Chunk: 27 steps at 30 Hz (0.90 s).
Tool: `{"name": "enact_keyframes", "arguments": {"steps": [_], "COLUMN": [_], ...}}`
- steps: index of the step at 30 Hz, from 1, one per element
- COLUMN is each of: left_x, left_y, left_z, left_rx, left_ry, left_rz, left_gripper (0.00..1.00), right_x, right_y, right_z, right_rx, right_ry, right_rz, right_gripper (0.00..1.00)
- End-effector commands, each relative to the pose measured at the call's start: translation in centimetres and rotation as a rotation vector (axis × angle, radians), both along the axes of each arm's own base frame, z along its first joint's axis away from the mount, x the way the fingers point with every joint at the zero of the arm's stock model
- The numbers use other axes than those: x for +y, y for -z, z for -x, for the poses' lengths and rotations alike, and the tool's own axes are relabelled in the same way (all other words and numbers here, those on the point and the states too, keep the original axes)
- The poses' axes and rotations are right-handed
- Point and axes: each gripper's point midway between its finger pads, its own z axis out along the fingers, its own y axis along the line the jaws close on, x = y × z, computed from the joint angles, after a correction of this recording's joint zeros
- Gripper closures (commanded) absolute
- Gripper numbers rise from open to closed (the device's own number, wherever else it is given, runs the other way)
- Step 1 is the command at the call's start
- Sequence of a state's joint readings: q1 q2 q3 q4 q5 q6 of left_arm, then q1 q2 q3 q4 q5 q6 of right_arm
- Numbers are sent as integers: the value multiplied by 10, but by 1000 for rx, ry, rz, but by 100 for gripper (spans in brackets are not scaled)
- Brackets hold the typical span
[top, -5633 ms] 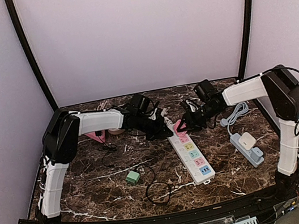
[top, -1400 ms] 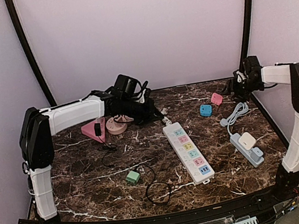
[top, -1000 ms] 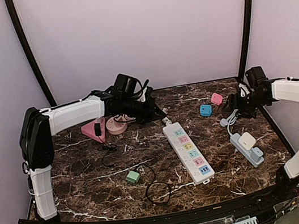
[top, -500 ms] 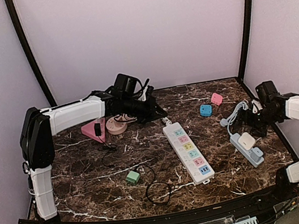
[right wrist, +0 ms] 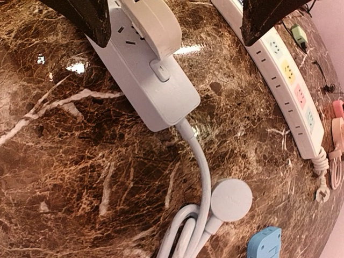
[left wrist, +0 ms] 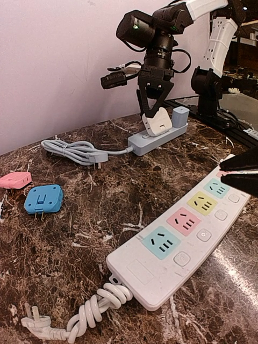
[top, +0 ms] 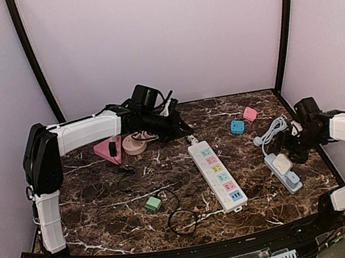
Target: Pull the plug off the socket
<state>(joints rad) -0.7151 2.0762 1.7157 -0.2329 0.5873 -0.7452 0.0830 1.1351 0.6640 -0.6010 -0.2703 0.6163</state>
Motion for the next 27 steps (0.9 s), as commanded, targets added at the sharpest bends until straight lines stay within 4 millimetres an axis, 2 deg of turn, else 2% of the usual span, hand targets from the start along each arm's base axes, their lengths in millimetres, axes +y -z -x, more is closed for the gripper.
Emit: {"name": "enact_keyframes", "arguments": {"steps": [1, 5, 10, 17, 21, 27], "left_x": [0, 0, 0, 0, -2, -6], "left_y": [-10, -9, -9, -7, -7, -3], "left_z": [-2, -3, -3, -2, -2, -1], "left_rx": [-11, -10, -8, -1, 2, 25], "left_ry": [6, 4, 7, 8, 8, 16], "left_rz": [24, 27, 31, 33, 46, 65], "left_gripper": [97, 97, 97, 97, 97, 97], "right_x": [9, 13, 21, 30, 49, 97], "right_y": [10, 16, 22, 26, 15, 0], "right_z": [19, 24, 29, 29, 13, -18], "right_rx": [69, 88, 105, 104, 52, -36], "right_ry": [-11, -23, -40, -44, -90, -219], "right_rz": [-33, -37, -54, -94, -139, -168], "right_gripper": [26, 30, 52, 70, 78, 88]}}
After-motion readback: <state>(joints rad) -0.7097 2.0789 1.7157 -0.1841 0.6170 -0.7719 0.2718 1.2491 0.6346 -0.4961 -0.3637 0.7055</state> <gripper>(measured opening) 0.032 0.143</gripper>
